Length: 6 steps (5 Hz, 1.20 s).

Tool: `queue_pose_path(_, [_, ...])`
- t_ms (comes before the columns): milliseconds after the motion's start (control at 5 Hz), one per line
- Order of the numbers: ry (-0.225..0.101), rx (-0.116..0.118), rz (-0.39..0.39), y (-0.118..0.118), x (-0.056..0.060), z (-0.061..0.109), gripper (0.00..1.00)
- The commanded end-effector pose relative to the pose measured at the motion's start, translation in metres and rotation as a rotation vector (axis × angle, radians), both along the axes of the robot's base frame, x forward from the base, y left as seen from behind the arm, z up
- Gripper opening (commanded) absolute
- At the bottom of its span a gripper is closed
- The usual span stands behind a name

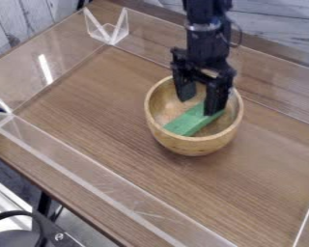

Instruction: Put the green block in the brown bowl

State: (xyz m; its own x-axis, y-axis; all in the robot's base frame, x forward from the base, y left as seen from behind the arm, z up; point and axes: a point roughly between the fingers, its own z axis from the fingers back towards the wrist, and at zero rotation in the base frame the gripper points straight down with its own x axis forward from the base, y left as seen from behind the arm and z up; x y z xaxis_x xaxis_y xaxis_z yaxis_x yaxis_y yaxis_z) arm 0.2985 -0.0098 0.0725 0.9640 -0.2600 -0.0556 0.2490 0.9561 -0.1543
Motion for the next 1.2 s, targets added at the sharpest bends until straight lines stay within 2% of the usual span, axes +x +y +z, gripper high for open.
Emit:
queue_pose_path(0, [-0.144, 0.007, 0.038, 0.013, 0.011, 0.054, 1.00])
queue_pose_path(400, [-0.226, 0.023, 0.107, 0.041, 0.010, 0.111, 1.00])
queue_pose_path(600, [-0.247, 0.041, 0.164, 0.066, 0.012, 0.128, 1.00])
queue_pose_path(800, [-0.246, 0.057, 0.212, 0.100, 0.016, 0.123, 1.00])
queue_pose_path(1000, [-0.228, 0.067, 0.230, 0.112, 0.017, 0.115, 1.00])
